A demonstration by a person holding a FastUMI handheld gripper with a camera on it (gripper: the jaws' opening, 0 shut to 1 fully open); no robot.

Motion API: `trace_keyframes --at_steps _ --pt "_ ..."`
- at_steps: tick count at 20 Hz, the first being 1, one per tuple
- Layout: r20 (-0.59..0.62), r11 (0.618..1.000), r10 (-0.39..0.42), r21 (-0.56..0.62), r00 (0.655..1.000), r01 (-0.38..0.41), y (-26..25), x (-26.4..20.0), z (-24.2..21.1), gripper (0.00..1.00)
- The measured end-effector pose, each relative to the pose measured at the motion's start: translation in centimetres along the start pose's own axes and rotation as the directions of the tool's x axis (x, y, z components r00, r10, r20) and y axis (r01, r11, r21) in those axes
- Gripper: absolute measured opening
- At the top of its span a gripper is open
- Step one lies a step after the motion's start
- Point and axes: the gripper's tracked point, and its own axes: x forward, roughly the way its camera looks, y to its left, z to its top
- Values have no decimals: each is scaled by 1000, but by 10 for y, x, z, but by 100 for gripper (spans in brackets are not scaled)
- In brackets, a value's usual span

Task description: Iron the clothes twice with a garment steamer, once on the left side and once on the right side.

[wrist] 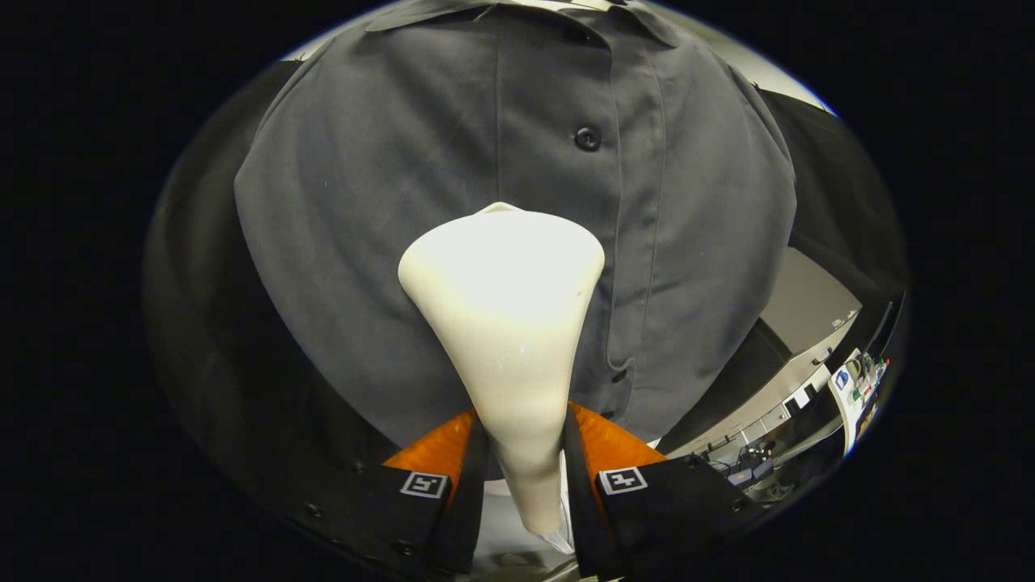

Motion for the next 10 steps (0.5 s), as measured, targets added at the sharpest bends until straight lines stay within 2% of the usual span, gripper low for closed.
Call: trace_keyframes --at_steps 10 --pt "-119 999 -5 -40 993 0 2 25 -62 54"
